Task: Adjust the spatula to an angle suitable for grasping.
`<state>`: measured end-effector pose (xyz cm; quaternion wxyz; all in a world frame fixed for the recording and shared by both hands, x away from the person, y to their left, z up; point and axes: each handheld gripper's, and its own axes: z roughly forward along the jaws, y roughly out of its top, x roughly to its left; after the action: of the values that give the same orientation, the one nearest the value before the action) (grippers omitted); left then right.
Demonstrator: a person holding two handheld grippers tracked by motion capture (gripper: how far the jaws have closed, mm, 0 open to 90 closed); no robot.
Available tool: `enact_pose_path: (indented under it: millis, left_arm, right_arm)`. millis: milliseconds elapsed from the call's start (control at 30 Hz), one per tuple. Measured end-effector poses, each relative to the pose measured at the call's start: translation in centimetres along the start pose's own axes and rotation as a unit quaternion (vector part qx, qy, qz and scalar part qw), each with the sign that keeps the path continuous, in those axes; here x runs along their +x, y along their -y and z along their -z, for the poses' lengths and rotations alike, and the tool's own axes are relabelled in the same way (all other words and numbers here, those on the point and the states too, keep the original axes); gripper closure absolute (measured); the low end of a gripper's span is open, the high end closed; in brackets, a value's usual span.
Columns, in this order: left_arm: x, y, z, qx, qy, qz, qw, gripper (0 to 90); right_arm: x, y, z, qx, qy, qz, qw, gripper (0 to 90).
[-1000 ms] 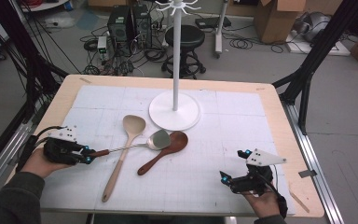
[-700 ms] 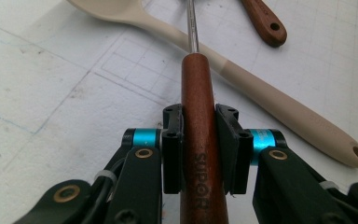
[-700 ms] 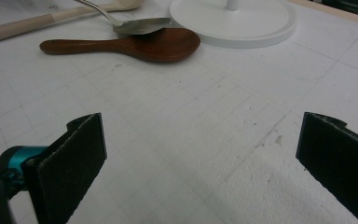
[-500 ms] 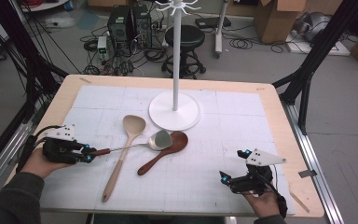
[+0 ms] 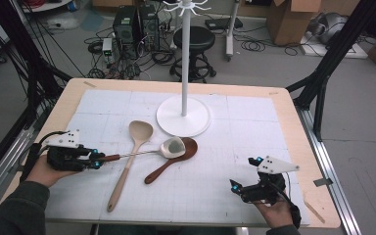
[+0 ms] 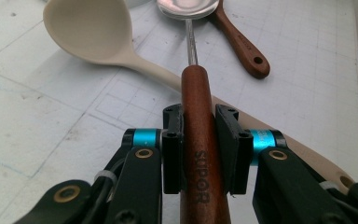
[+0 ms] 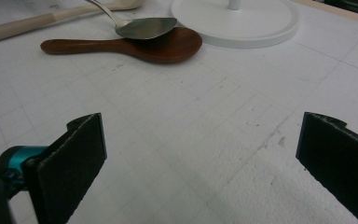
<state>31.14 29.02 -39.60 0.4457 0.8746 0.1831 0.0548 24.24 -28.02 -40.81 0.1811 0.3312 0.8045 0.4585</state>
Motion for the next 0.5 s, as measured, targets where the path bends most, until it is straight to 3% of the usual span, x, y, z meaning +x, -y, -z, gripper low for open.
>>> enact_pose_path:
  millis: [500]
  left_arm:
    - [-1.3,-2.0,-1.1,-0.011,0.015,-0.028,0.9994,73.0]
  right_arm:
    - [0.3,-0.5,-0.6,0.000,-0.012,0.010,0.9999,0.6]
